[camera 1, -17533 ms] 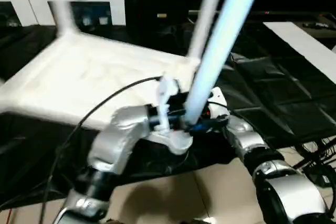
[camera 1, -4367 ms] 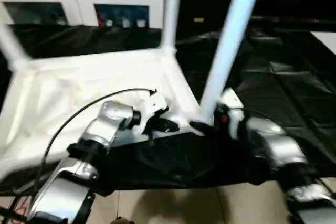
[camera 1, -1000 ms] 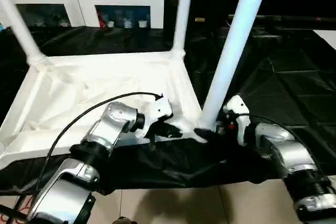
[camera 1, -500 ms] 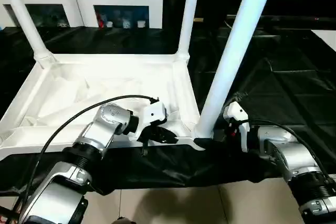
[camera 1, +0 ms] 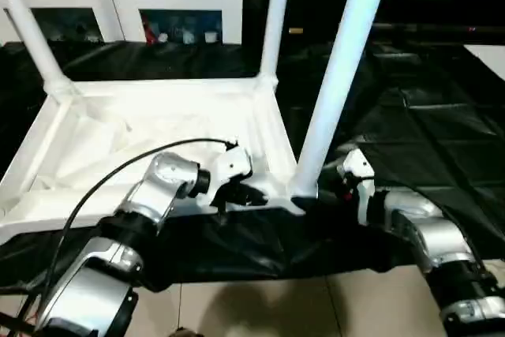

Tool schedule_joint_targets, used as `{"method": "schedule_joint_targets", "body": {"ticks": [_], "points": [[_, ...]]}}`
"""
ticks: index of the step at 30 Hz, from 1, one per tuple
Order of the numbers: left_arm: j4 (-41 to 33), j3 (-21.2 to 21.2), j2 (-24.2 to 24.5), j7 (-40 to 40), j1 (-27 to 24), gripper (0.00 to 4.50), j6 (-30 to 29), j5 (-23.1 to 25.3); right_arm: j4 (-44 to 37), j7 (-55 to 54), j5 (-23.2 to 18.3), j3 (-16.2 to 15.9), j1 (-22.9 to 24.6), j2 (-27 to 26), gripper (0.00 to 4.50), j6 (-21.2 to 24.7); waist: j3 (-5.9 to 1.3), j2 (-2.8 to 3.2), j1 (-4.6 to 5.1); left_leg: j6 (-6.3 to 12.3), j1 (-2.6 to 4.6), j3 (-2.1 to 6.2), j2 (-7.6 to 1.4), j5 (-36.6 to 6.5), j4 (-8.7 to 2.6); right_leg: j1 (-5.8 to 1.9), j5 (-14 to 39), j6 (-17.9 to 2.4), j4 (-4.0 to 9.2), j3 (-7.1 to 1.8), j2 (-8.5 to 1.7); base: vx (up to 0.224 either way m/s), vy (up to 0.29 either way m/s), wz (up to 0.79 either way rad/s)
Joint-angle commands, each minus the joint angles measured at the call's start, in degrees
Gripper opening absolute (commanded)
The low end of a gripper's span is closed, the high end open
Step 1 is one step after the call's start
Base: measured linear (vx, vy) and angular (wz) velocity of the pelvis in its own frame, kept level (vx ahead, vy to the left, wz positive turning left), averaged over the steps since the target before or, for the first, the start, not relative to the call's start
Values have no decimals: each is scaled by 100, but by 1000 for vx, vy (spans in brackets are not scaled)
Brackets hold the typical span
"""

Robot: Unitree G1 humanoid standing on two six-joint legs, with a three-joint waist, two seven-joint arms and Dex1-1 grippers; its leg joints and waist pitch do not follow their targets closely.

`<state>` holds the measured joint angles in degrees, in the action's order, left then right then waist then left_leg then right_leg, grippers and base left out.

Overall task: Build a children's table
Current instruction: Rotate leg to tighten

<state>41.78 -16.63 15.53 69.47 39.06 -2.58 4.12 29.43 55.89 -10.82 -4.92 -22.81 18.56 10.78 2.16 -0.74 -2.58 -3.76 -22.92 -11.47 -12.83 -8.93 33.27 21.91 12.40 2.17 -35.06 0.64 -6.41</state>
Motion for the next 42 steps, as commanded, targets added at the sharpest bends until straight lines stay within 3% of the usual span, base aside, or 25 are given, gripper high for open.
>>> {"method": "schedule_joint_targets", "body": {"ticks": [1,3,6,11,15,16,19,31,33,37,42], "points": [[-50,-194,-298,111,-51,0,-11,-159,80,-315,45,-105,-73,-188,303,75,-321,-30,-6,79,175,1,-11,-1433,-402,-112,560,-1323,413,-21,-46,0,0,0],[-14,-221,-245,139,-65,0,53,-128,129,-326,89,-63,-147,-164,371,60,-317,-18,0,113,170,1,-9,-1422,-402,-117,498,-1357,409,-17,-44,0,0,0],[21,-226,-193,165,-72,0,94,-68,136,-263,154,-84,-171,-125,377,-40,-318,-22,17,81,172,2,-12,-1469,-406,-110,604,-1363,413,-18,-52,0,0,0],[5,-210,-145,194,-91,0,86,-22,176,-125,195,-159,-214,-89,377,-141,-336,-37,-8,183,171,-6,-11,-1221,-381,-134,213,-1421,372,-12,-43,0,0,0],[-10,-213,-130,190,-100,0,70,-14,282,-125,242,-197,-270,-92,377,-146,-325,-33,-6,218,176,-16,-9,-1252,-380,-126,245,-1448,383,-11,-45,0,0,0],[-5,-207,-133,181,-100,0,67,-13,320,-122,247,-194,-288,-100,362,-138,-319,-85,-3,199,170,-17,-14,-1343,-386,-130,418,-1417,399,-15,-48,0,0,0],[-14,-199,-128,189,-111,0,57,-13,370,-46,251,-208,-324,-98,344,-128,-322,-55,-12,186,175,-9,-19,-1330,-390,-124,475,-1388,395,-18,-53,0,0,0],[10,-156,-89,138,-131,0,-14,-12,488,40,265,-256,-352,-106,304,-196,-326,-61,27,205,170,-8,-15,-1314,-382,-125,372,-1416,385,-16,-49,0,0,0],[268,11,-281,-545,17,0,-155,62,923,-1004,442,-54,-508,-408,303,-333,-325,-53,52,165,168,-11,-13,-1331,-385,-107,387,-1440,378,-18,-52,0,0,0],[712,243,-694,-1677,376,0,-354,148,1549,-2394,377,351,-817,-983,294,-245,-290,-27,78,-174,225,7,-7,-1913,-433,-42,1378,-1223,477,-33,-65,0,0,0],[921,370,-1030,-2313,596,0,-398,134,1956,-3090,352,451,-1086,-1419,281,-238,-310,-30,75,-207,195,25,-1,-1864,-444,-60,1147,-1118,476,-26,-46,0,0,0]]}}
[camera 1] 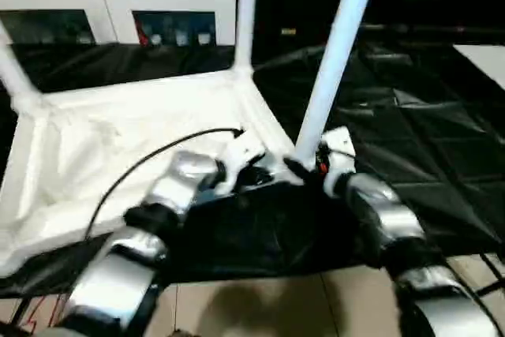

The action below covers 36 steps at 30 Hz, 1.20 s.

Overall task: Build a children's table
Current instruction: Rotate leg to tighten

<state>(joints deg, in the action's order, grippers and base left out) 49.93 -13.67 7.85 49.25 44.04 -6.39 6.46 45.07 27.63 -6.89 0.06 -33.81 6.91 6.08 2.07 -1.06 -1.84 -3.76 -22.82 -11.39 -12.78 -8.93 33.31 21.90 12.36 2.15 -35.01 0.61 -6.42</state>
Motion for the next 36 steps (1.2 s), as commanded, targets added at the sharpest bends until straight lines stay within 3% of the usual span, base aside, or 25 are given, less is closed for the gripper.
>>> {"method": "schedule_joint_targets", "body": {"ticks": [1,3,4,6,11,13,18,24,30,36], "points": [[137,87,-336,-407,134,0,-13,-97,499,-423,2,-61,-57,-354,281,182,-311,6,8,-211,177,18,5,-1776,-444,-61,992,-1141,455,-23,-40,0,0,0],[175,83,-451,-435,170,0,15,-106,612,-468,84,-133,-156,-553,281,49,-322,7,3,-201,170,20,4,-1715,-440,-74,898,-1158,442,-20,-45,0,0,0],[105,25,-504,-219,103,0,137,-128,536,-157,157,-297,-156,-682,331,-75,-316,3,-6,-146,167,9,5,-1629,-431,-80,708,-1178,440,-16,-38,0,0,0],[36,-9,-500,-36,31,0,166,-146,501,-4,257,-406,-143,-670,345,-143,-325,-13,-9,-58,145,6,11,-1497,-418,-109,522,-1207,418,-14,-38,0,0,0],[-54,-113,-327,390,-116,0,278,-197,536,336,267,-419,-166,-403,393,-215,-324,2,-12,104,158,-5,1,-1407,-408,-120,300,-1319,411,-10,-39,0,0,0],[-199,-218,-150,930,-233,0,307,-273,324,989,247,-516,-82,-56,411,-292,-321,7,-14,123,162,-4,-6,-1437,-411,-126,314,-1346,413,-6,-36,0,0,0],[-349,-262,39,1475,-360,0,414,-325,-155,2229,270,-758,236,551,411,-484,-311,-12,-75,209,172,-21,-21,-1486,-405,-127,365,-1361,423,-14,-36,0,0,0],[-462,-288,294,1993,-411,0,526,-364,-619,3203,55,-812,500,1056,411,-297,-301,-12,-150,221,178,-29,-37,-1496,-409,-118,466,-1360,422,-18,-37,0,0,0],[-582,-379,720,2813,-474,0,621,-349,-1004,3911,-108,-875,683,1382,365,-34,-303,-4,-189,192,172,-28,-47,-1489,-421,-120,500,-1408,406,-6,-38,0,0,0],[-587,-454,862,3018,-491,0,599,-338,-1079,3975,-84,-933,748,1429,304,32,-312,9,-164,127,179,-25,-44,-1474,-426,-110,372,-1464,382,-4,-38,0,0,0]]}}
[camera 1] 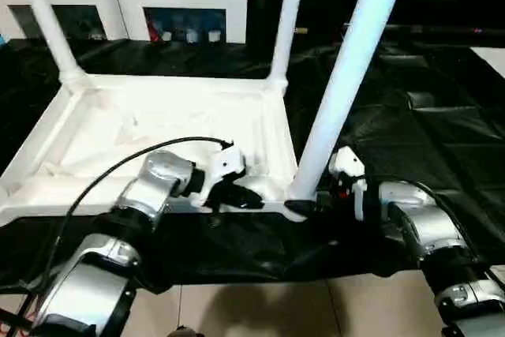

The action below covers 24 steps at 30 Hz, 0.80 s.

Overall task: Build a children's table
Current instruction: Rotate leg to tighten

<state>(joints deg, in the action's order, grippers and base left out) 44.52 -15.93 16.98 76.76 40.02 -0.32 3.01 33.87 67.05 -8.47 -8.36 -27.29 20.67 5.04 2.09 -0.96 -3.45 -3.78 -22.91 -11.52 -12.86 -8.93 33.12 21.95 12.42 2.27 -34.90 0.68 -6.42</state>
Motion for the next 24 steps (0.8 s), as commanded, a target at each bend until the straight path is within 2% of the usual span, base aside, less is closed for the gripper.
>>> {"method": "schedule_joint_targets", "body": {"ticks": [1,4,7,9,10,13,15,18,19,20,21,22,24], "points": [[-56,-212,-45,291,-94,0,-9,-8,-42,62,50,-107,133,54,294,199,-322,-8,2,167,180,-16,-31,-1357,-392,-131,171,-1505,352,-10,-37,0,0,0],[-61,-199,-44,303,-96,0,-8,-17,-117,62,16,-99,165,43,281,253,-332,-10,-8,249,182,-26,-26,-1173,-367,-139,-122,-1550,326,-8,-32,0,0,0],[38,-113,-143,14,-41,0,-16,-24,-214,-2,-66,-37,252,-27,273,307,-329,-13,-10,319,184,-32,-26,-1111,-357,-143,-187,-1575,323,-9,-32,0,0,0],[157,-8,-270,-392,41,0,-42,-6,-107,-304,-12,9,239,-135,272,286,-314,-16,-9,281,190,-33,-33,-1259,-373,-124,50,-1559,347,-11,-43,0,0,0],[157,-8,-270,-392,41,0,-42,-6,-107,-304,-12,9,239,-135,272,286,-300,-17,0,178,200,-22,-34,-1487,-395,-110,459,-1492,389,-21,-58,0,0,0],[157,-8,-270,-392,41,0,-42,-6,-107,-304,-12,9,239,-135,272,286,-296,-20,8,52,203,-8,-39,-1705,-417,-96,857,-1360,427,-32,-63,0,0,0],[157,-8,-270,-392,41,0,-42,-6,-107,-304,-12,9,239,-135,272,286,-296,-23,9,42,200,-5,-38,-1699,-420,-96,846,-1339,427,-33,-62,0,0,0],[214,48,-334,-588,85,0,-65,-9,-28,-507,41,29,218,-195,272,266,-306,-17,14,79,181,-5,-30,-1484,-410,-105,524,-1357,391,-27,-51,0,0,0],[428,212,-657,-1429,291,0,-313,23,573,-1697,134,271,-106,-623,272,269,-310,24,6,74,189,0,-24,-1473,-407,-108,463,-1376,385,-24,-52,0,0,0],[570,307,-925,-2057,443,0,-482,59,1058,-2690,165,485,-392,-1008,272,306,-306,18,53,23,186,-19,-20,-1465,-405,-79,424,-1400,373,-37,-50,0,0,0],[653,357,-1094,-2440,535,0,-588,85,1366,-3318,171,627,-580,-1258,272,340,-286,28,115,-204,185,5,-8,-1616,-437,-47,747,-1435,380,-36,-70,0,0,0],[619,348,-1269,-2552,556,0,-637,73,1493,-3671,192,649,-702,-1536,272,321,-313,6,181,-371,163,52,11,-1764,-454,-99,1290,-1224,414,-9,-85,0,0,0],[545,304,-1313,-2427,520,0,-626,56,1423,-3616,233,573,-689,-1638,272,295,-326,5,188,-273,133,51,16,-1605,-442,-128,1017,-1168,425,-5,-68,0,0,0]]}}
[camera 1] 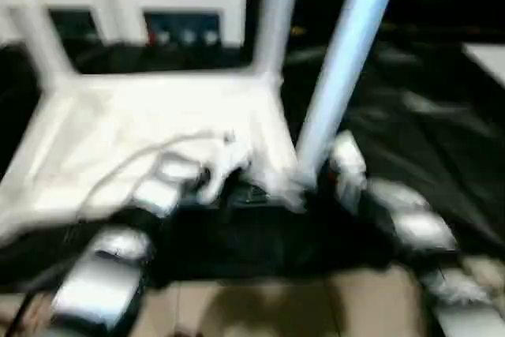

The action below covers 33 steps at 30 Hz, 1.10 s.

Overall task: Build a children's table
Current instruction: Rotate leg to tighten

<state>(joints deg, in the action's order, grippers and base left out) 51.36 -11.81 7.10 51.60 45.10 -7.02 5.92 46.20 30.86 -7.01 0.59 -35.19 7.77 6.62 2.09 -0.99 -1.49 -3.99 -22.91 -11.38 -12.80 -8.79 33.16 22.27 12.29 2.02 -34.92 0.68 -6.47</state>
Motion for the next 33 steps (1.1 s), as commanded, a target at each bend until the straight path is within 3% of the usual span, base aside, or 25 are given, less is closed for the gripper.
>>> {"method": "schedule_joint_targets", "body": {"ticks": [1,2,3,5,8,11,12,13,16,17,19,24,33], "points": [[-174,-138,-326,183,-9,0,55,-239,158,43,95,-349,116,-378,272,123,-328,7,-22,-143,152,16,14,-1540,-421,-137,689,-1166,430,-11,-39,0,0,0],[-194,-164,-320,263,-23,0,68,-241,134,94,76,-355,127,-407,272,120,-335,-3,-16,-86,151,9,17,-1501,-405,-145,528,-1199,415,-15,-32,0,0,0],[-205,-177,-308,300,-33,0,68,-240,116,143,57,-359,136,-422,272,125,-354,9,-42,89,160,-5,15,-1228,-373,-165,-45,-1328,370,-16,-21,0,0,0],[-200,-183,-287,320,-34,0,78,-229,129,136,70,-363,129,-427,272,110,-353,-1,-63,220,149,-15,21,-1065,-362,-186,-315,-1411,346,-10,-24,0,0,0],[-54,-113,-239,217,7,0,133,-128,406,-25,221,-307,8,-457,271,-146,-333,12,-58,220,160,-20,12,-1182,-376,-174,-103,-1457,373,-8,-29,0,0,0],[-59,-131,-175,225,-11,0,197,-85,392,41,173,-275,25,-406,271,-186,-317,20,-43,78,181,-3,-6,-1542,-412,-157,488,-1383,419,-15,-34,0,0,0],[-70,-156,-138,245,-25,0,238,-64,340,137,116,-252,50,-383,305,-160,-316,13,-41,67,180,-3,-6,-1565,-414,-153,516,-1370,424,-16,-29,0,0,0],[-82,-184,-106,281,-40,0,293,-43,260,269,51,-239,83,-362,340,-121,-317,21,-44,56,180,2,-8,-1592,-419,-152,501,-1351,424,-17,-26,0,0,0],[-137,-231,-17,486,-91,0,353,-51,27,600,4,-303,191,-238,346,-76,-323,17,-47,90,172,1,-7,-1524,-411,-162,309,-1356,407,-19,-23,0,0,0],[-150,-240,12,566,-106,0,381,-48,-24,729,15,-333,220,-188,375,-95,-327,19,-60,125,173,-3,-7,-1442,-402,-165,172,-1372,398,-20,-26,0,0,0],[-174,-286,154,844,-159,0,476,-32,-280,1139,103,-498,369,89,388,-193,-330,19,-74,191,169,-4,-6,-1340,-392,-186,-21,-1407,383,-8,-18,0,0,0],[-258,-383,341,1329,-233,0,567,-83,-632,1826,51,-635,558,483,388,-202,-326,6,-82,259,181,-20,-14,-1364,-383,-173,3,-1486,381,-14,-26,0,0,0],[-393,-583,803,2582,-349,0,1005,-176,-1463,3302,-131,-921,902,1287,388,93,-319,-1,-242,284,191,-38,-38,-1317,-379,-169,22,-1497,353,-3,-24,0,0,0]]}}
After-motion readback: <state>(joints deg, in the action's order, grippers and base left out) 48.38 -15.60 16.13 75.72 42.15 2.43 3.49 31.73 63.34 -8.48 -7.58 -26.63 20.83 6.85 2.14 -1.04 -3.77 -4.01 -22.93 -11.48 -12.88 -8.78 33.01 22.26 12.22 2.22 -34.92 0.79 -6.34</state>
